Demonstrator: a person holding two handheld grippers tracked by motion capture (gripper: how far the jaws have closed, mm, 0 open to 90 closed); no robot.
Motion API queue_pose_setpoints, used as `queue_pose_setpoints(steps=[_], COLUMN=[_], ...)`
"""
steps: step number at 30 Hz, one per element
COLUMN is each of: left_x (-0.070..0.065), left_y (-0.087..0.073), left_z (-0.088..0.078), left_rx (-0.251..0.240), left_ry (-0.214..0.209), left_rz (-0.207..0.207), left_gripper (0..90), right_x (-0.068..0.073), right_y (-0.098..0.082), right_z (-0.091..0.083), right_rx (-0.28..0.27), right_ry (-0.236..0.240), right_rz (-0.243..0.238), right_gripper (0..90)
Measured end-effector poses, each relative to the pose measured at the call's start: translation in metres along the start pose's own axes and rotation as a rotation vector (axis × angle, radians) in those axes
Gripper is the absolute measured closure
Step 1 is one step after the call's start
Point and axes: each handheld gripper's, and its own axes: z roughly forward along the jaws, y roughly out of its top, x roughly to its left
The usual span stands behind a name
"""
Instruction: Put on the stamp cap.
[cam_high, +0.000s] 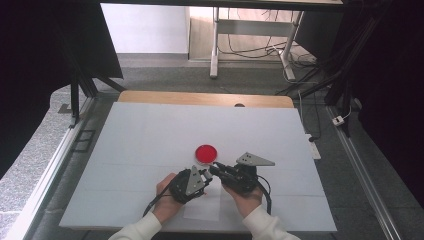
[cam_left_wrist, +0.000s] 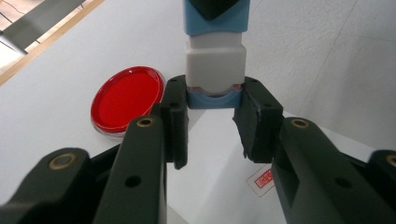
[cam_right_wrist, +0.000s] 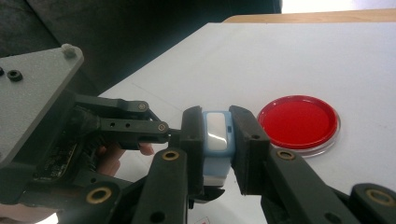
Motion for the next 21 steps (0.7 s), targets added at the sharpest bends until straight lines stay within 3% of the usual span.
queue_pose_setpoints(steps=[10, 21], left_x=[-0.003, -0.0039], left_y=[0.0011, 0.0023], left_z=[-0.0011, -0.0036], left_rx=[0.0, -0.016], left_ry=[0.036, 0.05], left_rz=[0.021, 0.028], left_gripper=[65.8, 65.8], right_x=[0.0024, -0.0006], right_y=[-0.0023, -0.0037], right_z=[0.0021, 0.0032], right_rx=[0.008, 0.005], right_ry=[-0.003, 0.022], right_rz=[-0.011, 0.031], right_gripper=[75.5, 75.7])
